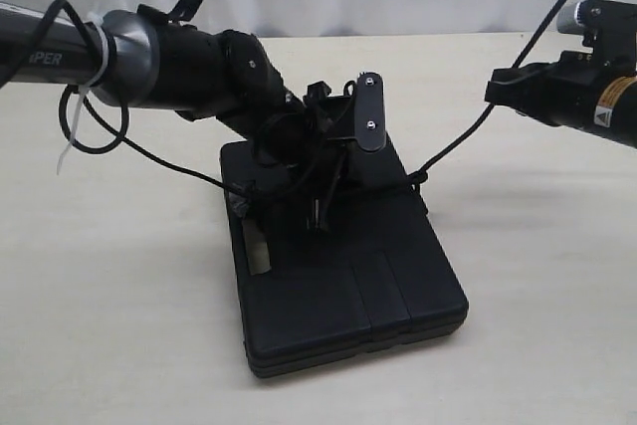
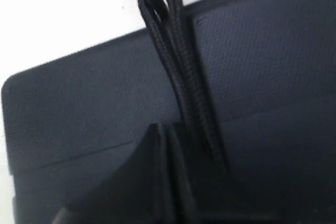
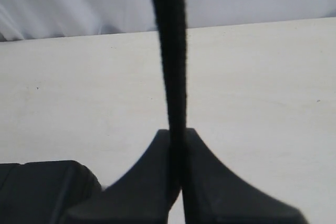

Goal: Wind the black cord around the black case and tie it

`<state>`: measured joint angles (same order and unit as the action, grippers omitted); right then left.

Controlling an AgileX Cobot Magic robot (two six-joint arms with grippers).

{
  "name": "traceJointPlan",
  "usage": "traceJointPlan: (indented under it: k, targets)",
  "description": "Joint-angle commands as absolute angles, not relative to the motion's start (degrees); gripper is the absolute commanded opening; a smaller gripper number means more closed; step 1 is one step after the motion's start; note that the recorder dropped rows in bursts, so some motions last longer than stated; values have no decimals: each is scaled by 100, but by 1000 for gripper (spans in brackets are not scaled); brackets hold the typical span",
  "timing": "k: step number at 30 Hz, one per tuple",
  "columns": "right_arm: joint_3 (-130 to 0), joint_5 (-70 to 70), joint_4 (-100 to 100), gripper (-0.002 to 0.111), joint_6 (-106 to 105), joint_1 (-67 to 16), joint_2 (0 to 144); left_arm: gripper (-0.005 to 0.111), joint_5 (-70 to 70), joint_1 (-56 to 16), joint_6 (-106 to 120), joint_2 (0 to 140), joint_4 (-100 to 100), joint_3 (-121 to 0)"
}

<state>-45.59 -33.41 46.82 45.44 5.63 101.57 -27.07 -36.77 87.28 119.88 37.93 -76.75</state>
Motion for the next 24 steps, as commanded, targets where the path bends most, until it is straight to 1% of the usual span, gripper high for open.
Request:
traceJointPlan:
  k: [1, 7, 14, 18, 24]
  targets:
    - [-4592, -3156, 4567, 4, 4423, 596, 10119, 0, -2974, -3692, 8233, 12181, 2789, -7551]
    - [-4592, -3324, 4685, 4, 4417, 596, 10119, 0, -3025, -3692, 8090, 12083, 2819, -7551]
    - [-4592, -4975, 6213, 4, 4523, 596, 9941, 0, -2969, -3678, 7478, 11371, 2819, -7551]
    - [-4592, -5509, 7130, 4, 4583, 596, 9684, 0, -3075, -3626, 7215, 11034, 2807, -7551]
    - [-4592, -6971, 8732, 4, 4557, 584, 9551, 0, -3239, -3467, 7190, 10903, 2782, -7551]
